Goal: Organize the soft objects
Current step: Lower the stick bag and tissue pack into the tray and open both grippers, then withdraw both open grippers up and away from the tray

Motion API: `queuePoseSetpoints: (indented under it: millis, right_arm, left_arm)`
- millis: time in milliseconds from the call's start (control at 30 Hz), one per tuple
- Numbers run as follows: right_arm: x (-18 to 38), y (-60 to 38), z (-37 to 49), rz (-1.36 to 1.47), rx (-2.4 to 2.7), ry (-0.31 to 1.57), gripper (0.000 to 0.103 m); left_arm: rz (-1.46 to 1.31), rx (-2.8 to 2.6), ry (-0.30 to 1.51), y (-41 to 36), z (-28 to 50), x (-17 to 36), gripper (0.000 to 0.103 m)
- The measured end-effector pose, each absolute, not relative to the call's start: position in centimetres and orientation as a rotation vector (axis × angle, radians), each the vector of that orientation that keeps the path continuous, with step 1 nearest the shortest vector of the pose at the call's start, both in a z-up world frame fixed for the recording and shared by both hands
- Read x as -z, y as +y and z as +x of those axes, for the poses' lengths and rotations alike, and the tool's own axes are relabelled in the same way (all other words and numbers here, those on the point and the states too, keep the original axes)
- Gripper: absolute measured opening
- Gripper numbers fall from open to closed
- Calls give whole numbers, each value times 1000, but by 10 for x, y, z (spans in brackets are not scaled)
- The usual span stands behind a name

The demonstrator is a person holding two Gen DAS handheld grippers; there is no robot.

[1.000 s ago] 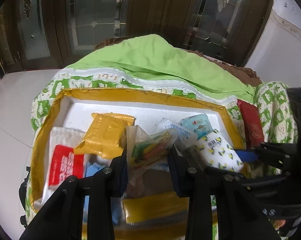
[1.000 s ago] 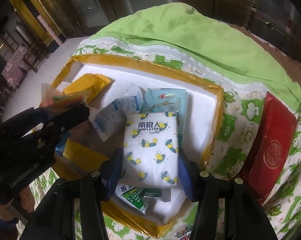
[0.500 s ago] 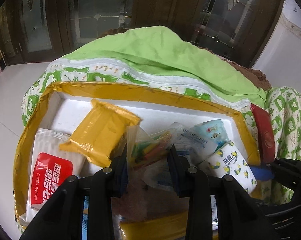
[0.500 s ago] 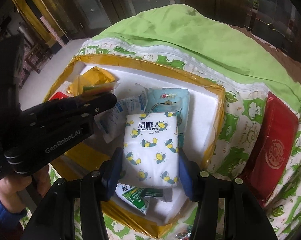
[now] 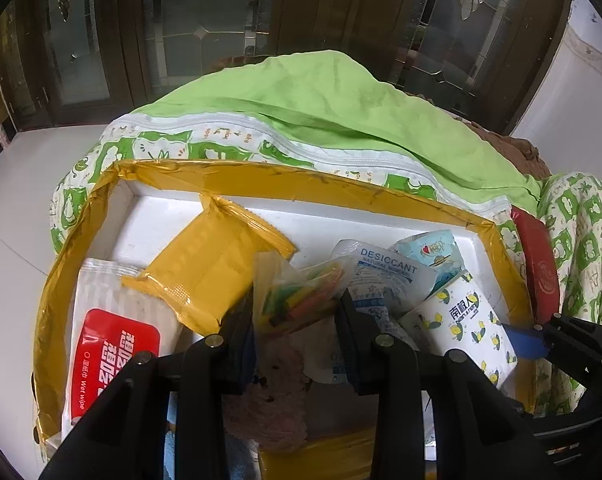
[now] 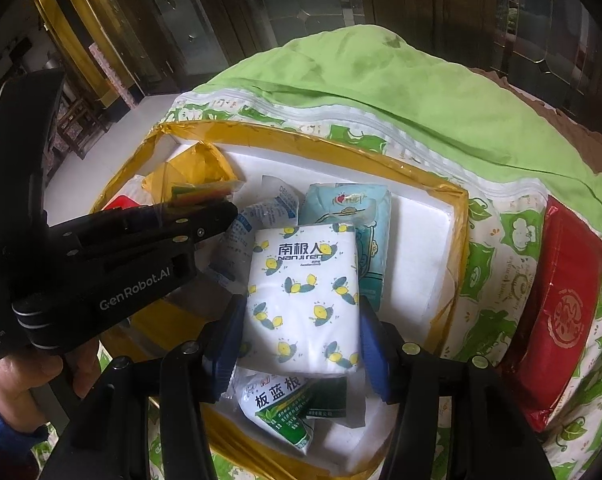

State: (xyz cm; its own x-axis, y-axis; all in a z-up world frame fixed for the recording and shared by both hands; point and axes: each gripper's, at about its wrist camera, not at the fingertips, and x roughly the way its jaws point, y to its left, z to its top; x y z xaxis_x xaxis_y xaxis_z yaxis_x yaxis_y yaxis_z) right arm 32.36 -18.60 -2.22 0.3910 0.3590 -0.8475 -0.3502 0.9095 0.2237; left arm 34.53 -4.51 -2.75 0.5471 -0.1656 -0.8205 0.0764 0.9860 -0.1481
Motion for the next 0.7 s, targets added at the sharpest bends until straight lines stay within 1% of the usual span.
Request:
queuePoseSetpoints:
  millis: [167, 267, 367, 400, 467, 633, 700]
  right_arm:
    - [20, -189, 323, 37, -465, 1071, 60]
    - [18, -192, 322, 65, -477, 1069, 67]
    - [15, -193, 320, 80, -486, 1065, 69]
    - [15, -193, 318, 81, -489, 1065, 70]
    - [13, -194, 315, 83, -496, 1068, 72]
    - [10, -199, 299, 109, -510, 1078, 74]
    - [8, -201, 293, 133, -522, 1081, 75]
  left_arm:
    - [-98, 144, 982, -44, 345, 27, 34]
    - [-107, 143, 979, -43, 344, 27, 34]
    - [-119, 143, 982, -40, 342, 26, 36]
    - [-121, 144, 984, -39, 342, 26, 38]
    - [-120, 141, 982, -39, 340, 25, 43]
    - [-145, 140, 955, -37, 329, 17, 71]
    - [-150, 139, 942, -36, 323, 13, 76]
